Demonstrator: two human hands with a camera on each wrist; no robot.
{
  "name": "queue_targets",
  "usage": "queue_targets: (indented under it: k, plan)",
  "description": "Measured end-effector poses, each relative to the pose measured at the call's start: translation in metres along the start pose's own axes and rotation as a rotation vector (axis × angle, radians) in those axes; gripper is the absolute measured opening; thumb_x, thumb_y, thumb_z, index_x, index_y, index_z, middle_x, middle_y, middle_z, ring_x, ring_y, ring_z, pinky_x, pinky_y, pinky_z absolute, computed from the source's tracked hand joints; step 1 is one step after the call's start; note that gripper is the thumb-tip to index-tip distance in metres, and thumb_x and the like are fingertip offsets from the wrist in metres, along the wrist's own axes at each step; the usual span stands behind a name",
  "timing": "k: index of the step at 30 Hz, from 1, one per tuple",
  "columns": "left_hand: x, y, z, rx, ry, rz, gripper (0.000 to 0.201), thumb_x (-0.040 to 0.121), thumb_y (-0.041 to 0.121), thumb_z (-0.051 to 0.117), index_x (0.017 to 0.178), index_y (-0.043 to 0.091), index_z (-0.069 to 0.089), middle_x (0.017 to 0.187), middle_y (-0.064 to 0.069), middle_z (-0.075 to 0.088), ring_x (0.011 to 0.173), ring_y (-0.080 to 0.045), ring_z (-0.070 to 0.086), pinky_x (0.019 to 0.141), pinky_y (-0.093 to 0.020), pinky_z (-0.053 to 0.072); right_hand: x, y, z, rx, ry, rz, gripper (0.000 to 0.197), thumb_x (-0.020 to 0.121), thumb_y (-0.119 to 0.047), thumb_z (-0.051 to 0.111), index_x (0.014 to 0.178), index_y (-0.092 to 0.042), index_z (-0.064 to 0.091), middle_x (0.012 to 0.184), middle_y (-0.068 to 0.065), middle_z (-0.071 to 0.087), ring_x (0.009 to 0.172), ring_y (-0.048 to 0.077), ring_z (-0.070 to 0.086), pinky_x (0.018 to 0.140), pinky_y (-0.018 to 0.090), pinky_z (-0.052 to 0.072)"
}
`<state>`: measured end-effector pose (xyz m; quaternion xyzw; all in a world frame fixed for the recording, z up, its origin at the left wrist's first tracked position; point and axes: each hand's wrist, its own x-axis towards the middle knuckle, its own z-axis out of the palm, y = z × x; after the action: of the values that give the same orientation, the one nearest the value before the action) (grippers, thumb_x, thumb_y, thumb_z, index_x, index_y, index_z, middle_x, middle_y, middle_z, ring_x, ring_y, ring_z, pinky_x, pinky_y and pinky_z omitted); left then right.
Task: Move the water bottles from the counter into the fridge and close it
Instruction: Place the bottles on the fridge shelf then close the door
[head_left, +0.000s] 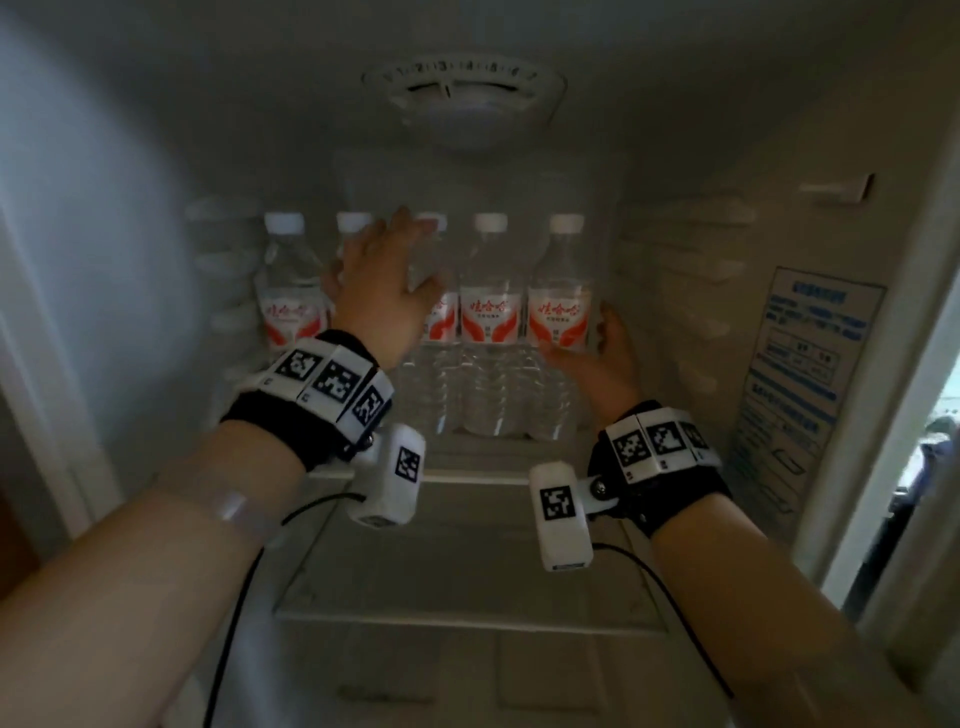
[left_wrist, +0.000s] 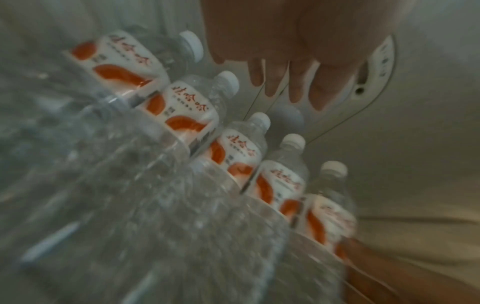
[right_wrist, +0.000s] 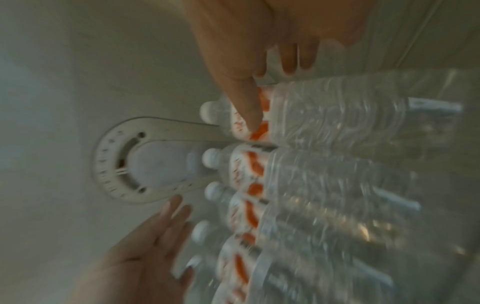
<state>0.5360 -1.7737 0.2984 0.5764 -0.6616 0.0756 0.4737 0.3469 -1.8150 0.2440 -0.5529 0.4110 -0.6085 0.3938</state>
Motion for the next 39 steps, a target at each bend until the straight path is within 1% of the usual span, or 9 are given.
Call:
queue_targets:
  k: [3, 6, 8, 15, 23, 29, 34, 37, 39]
  plan:
    - [-0.042, 0.015, -0.004, -0.465, -0.080, -0.132, 0.039, 0.089, 0.016, 0.055, 0.127, 0.017, 0.052, 0.121, 0.004, 0.057, 0.114, -0.012, 0.053, 0.092, -0.025, 0.045, -0.030, -0.007, -0.002, 0.055, 0.068, -0.027, 0.071, 0.071, -0.001, 0.072, 0.133, -0.011, 0.039, 0.121, 0.002, 0.050, 0.104, 0.012, 0.052, 0.086, 0.029, 0.049]
    - [-0.090, 0.040, -0.018, -0.717, -0.167, -0.167, 0.028, 0.088, 0.001, 0.052, 0.115, 0.000, 0.057, 0.095, 0.004, 0.062, 0.077, 0.009, 0.061, 0.066, -0.007, 0.043, -0.077, -0.017, -0.005, 0.049, 0.031, -0.050, 0.047, 0.077, -0.002, 0.064, 0.119, -0.017, 0.049, 0.117, 0.002, 0.053, 0.103, 0.013, 0.053, 0.084, 0.027, 0.043]
    - [-0.130, 0.055, -0.030, -0.804, -0.184, -0.145, 0.019, 0.088, -0.002, 0.050, 0.102, 0.004, 0.061, 0.088, 0.004, 0.063, 0.066, 0.013, 0.060, 0.061, -0.004, 0.041, -0.116, -0.018, -0.008, 0.011, -0.011, -0.137, 0.036, 0.077, 0.002, 0.062, 0.109, -0.012, 0.054, 0.096, -0.001, 0.060, 0.089, 0.011, 0.056, 0.084, 0.031, 0.044]
    - [-0.267, 0.083, -0.072, -0.927, -0.335, -0.106, 0.020, 0.088, -0.002, 0.049, 0.089, 0.013, 0.063, 0.088, -0.001, 0.066, 0.072, 0.005, 0.061, 0.069, -0.008, 0.044, -0.262, -0.014, -0.030, -0.177, -0.054, -0.240, 0.024, 0.072, -0.004, 0.061, 0.094, -0.015, 0.059, 0.086, -0.005, 0.061, 0.080, 0.013, 0.058, 0.076, 0.029, 0.048]
    - [-0.324, 0.160, -0.086, -0.905, -0.409, -0.073, 0.024, 0.088, 0.001, 0.049, 0.087, 0.019, 0.065, 0.090, 0.001, 0.068, 0.078, 0.001, 0.062, 0.072, -0.011, 0.046, -0.336, -0.050, -0.112, -0.251, 0.095, -0.315, 0.028, 0.068, -0.004, 0.056, 0.087, -0.026, 0.058, 0.086, -0.006, 0.062, 0.079, 0.012, 0.058, 0.073, 0.025, 0.047]
    - [-0.343, 0.276, -0.048, -0.965, -0.397, 0.018, 0.019, 0.081, 0.008, 0.051, 0.087, 0.020, 0.065, 0.091, 0.003, 0.068, 0.084, -0.001, 0.061, 0.082, -0.017, 0.048, -0.375, -0.061, -0.239, -0.499, 0.140, -0.451, 0.024, 0.074, -0.007, 0.061, 0.095, -0.019, 0.062, 0.100, -0.004, 0.057, 0.093, 0.014, 0.056, 0.077, 0.015, 0.043]
    - [-0.374, 0.402, 0.007, -0.929, -0.248, 0.177, 0.024, 0.081, 0.005, 0.055, 0.092, 0.024, 0.064, 0.103, 0.001, 0.067, 0.099, -0.014, 0.060, 0.091, -0.026, 0.044, -0.420, -0.047, -0.375, -0.702, 0.319, -0.638, 0.019, 0.071, -0.008, 0.061, 0.089, -0.011, 0.068, 0.096, 0.010, 0.060, 0.095, 0.020, 0.052, 0.086, 0.027, 0.035]
    - [-0.396, 0.471, 0.042, -0.840, -0.274, 0.311, 0.025, 0.081, 0.006, 0.056, 0.102, 0.015, 0.064, 0.114, -0.002, 0.065, 0.111, -0.007, 0.056, 0.099, -0.016, 0.036, -0.442, -0.048, -0.448, -0.765, 0.452, -0.688, 0.024, 0.070, -0.013, 0.062, 0.093, -0.020, 0.062, 0.101, 0.016, 0.059, 0.100, 0.022, 0.048, 0.093, 0.023, 0.028]
    - [-0.408, 0.500, 0.066, -0.765, -0.334, 0.321, 0.030, 0.082, 0.020, 0.055, 0.109, 0.014, 0.065, 0.122, -0.001, 0.063, 0.115, -0.003, 0.053, 0.107, -0.024, 0.034, -0.444, -0.050, -0.487, -0.721, 0.559, -0.664, 0.032, 0.070, -0.019, 0.061, 0.101, -0.020, 0.054, 0.111, 0.021, 0.052, 0.110, 0.021, 0.041, 0.098, 0.032, 0.028]
